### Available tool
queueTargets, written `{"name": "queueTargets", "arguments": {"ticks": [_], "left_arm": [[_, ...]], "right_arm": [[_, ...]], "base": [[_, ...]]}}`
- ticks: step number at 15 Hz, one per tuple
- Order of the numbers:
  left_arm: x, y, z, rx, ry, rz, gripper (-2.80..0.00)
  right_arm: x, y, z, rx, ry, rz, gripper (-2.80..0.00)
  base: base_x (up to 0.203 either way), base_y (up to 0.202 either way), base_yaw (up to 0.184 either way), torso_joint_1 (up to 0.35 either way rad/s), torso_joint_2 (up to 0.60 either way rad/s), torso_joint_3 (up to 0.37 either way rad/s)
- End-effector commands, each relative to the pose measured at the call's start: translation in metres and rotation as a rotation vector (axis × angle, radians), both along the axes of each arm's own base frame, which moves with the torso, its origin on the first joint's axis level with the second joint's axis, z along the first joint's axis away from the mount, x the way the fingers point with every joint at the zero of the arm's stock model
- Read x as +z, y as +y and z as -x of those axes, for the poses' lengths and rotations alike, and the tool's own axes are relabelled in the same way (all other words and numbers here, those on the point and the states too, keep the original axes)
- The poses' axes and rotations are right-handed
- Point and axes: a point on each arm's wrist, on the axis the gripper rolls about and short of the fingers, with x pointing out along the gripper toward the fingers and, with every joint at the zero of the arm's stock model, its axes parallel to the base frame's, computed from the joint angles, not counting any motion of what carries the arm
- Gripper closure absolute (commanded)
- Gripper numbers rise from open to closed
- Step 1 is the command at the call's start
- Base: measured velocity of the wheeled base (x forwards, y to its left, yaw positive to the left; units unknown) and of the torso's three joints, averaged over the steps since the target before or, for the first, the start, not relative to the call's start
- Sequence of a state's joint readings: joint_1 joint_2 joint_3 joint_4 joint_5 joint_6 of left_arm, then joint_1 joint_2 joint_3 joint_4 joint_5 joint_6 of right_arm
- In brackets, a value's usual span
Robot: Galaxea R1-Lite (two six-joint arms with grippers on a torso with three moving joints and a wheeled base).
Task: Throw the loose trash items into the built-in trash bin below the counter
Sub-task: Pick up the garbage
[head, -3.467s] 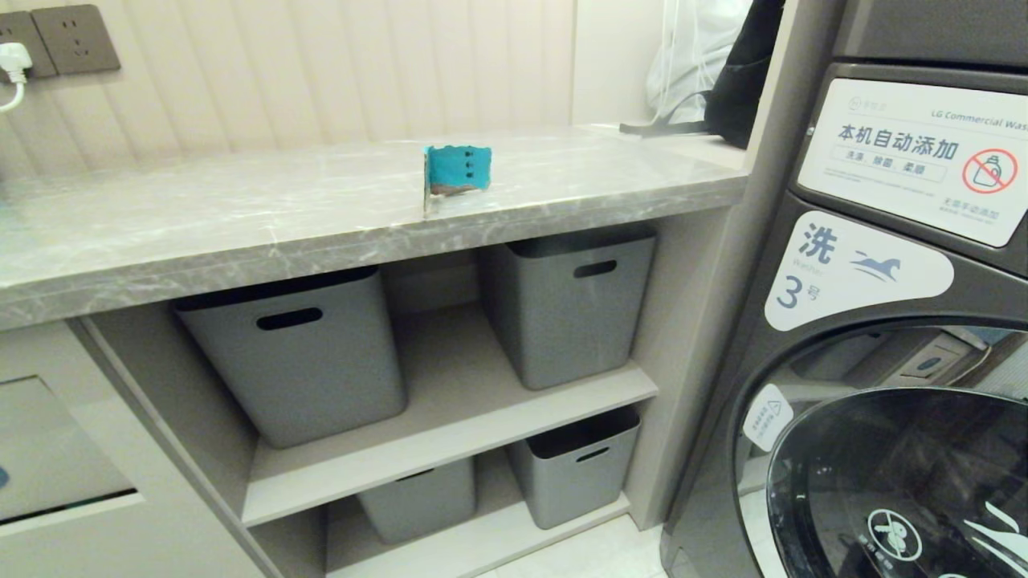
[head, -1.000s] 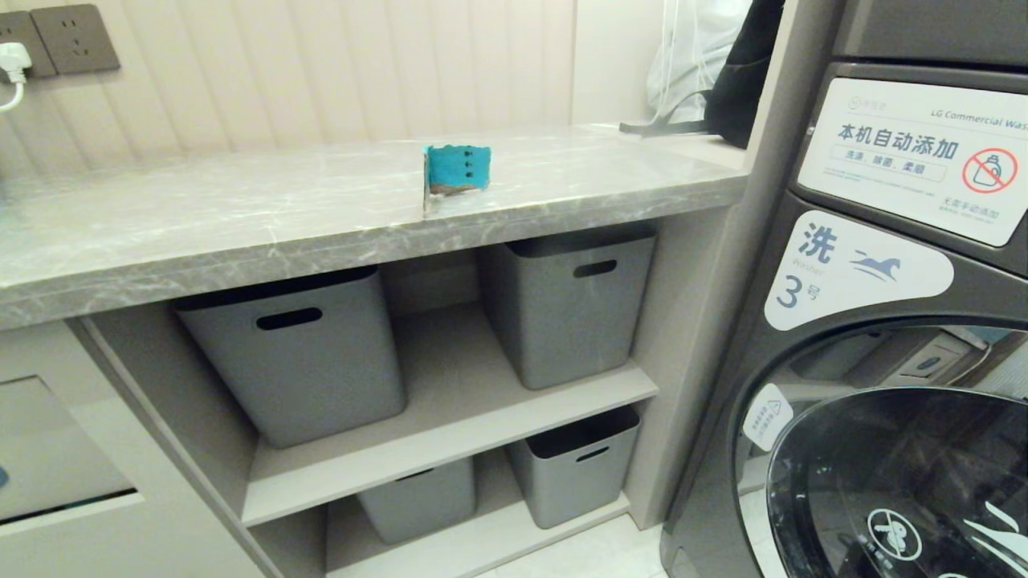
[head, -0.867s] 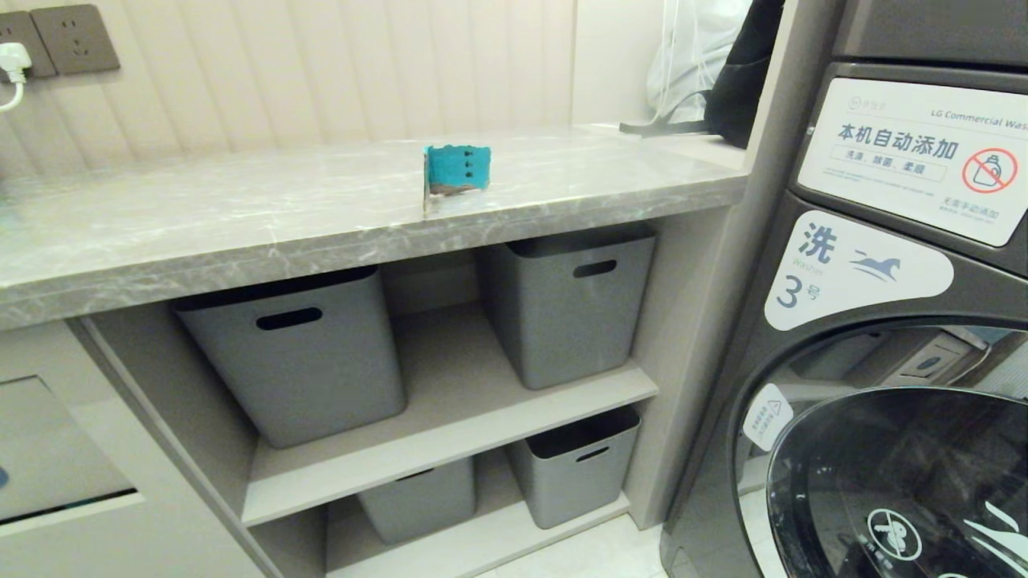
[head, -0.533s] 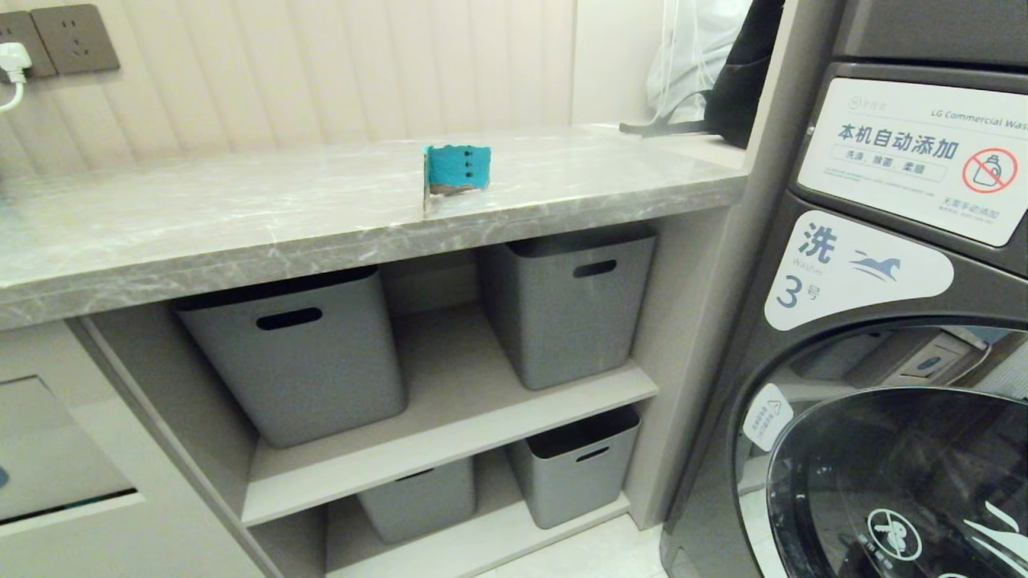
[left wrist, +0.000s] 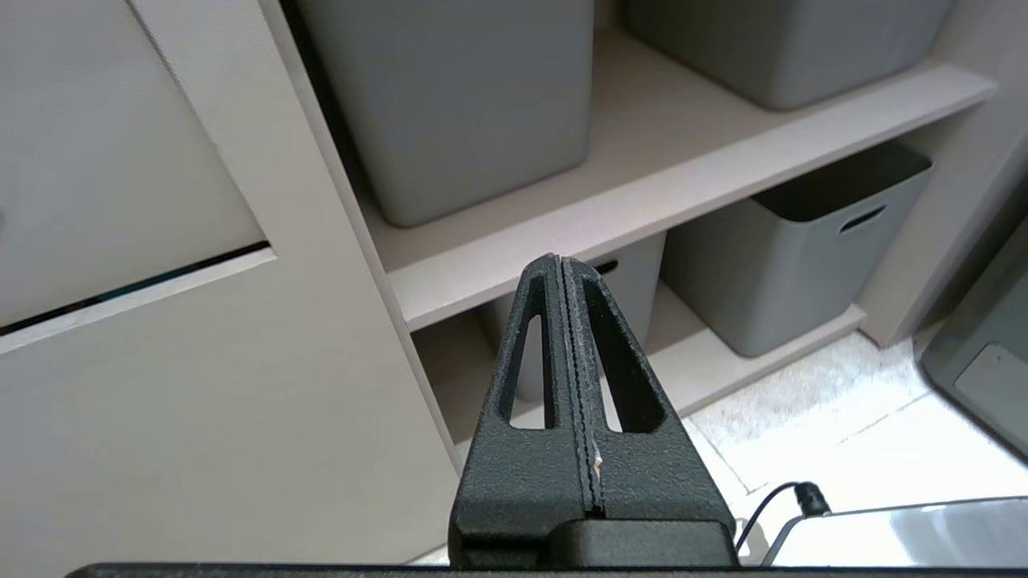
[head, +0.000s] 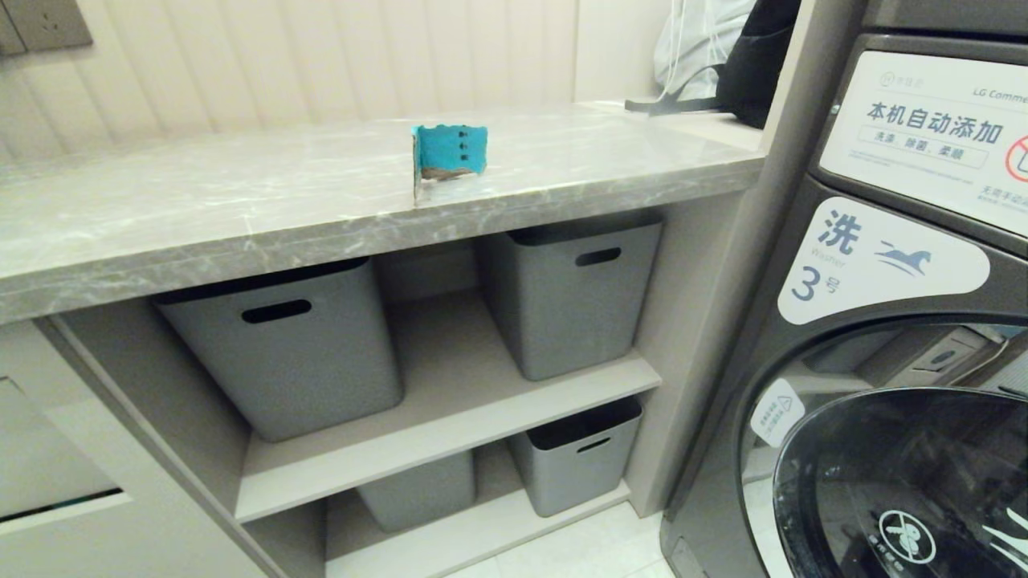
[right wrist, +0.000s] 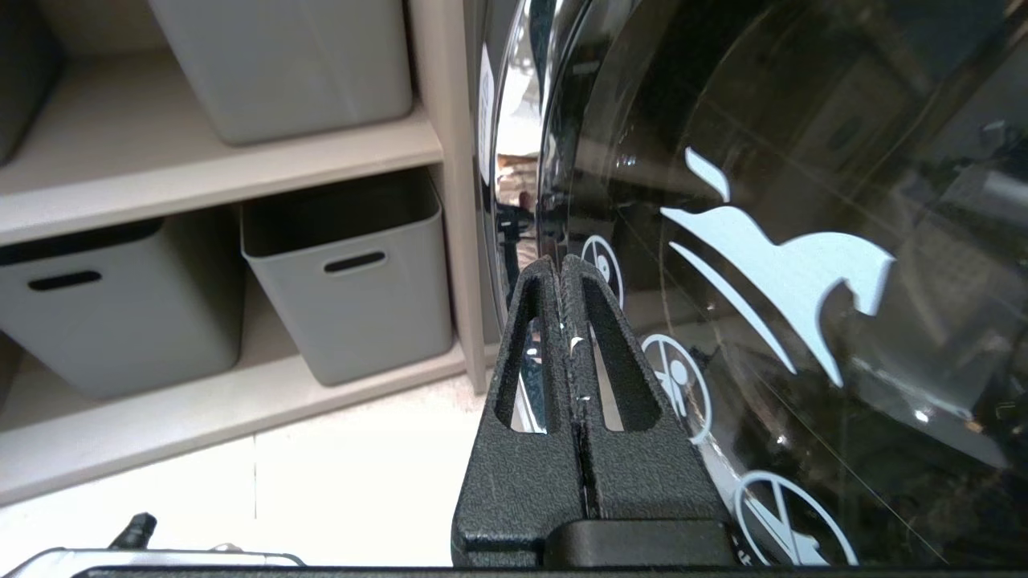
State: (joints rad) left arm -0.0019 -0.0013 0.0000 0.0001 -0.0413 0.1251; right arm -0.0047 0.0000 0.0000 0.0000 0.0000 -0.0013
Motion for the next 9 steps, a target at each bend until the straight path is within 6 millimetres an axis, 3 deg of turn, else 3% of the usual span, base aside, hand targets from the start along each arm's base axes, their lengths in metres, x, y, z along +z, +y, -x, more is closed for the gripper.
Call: {"name": "queueTargets", "arguments": {"ticks": [1, 5, 9], "left_arm": [[-0.0004, 0.0, -0.0001, -0.002, 0.001, -0.003, 0.0], [-0.0006, 0.0, 0.0, -0.001, 0.001, -0.004, 0.0], [-0.0006, 0.0001, 0.0, 0.002, 0.001, -0.005, 0.0]], "right_arm": [[0.0, 0.0, 0.0, 0.0, 0.0, 0.0, 0.0], [0.0, 0.0, 0.0, 0.0, 0.0, 0.0, 0.0], [0.0, 0.0, 0.0, 0.0, 0.0, 0.0, 0.0]], "base": [[0.0, 0.0, 0.0, -0.001, 0.01, -0.193], [0.0, 0.0, 0.0, 0.002, 0.0, -0.181], [0.0, 0.0, 0.0, 0.002, 0.0, -0.041]]}}
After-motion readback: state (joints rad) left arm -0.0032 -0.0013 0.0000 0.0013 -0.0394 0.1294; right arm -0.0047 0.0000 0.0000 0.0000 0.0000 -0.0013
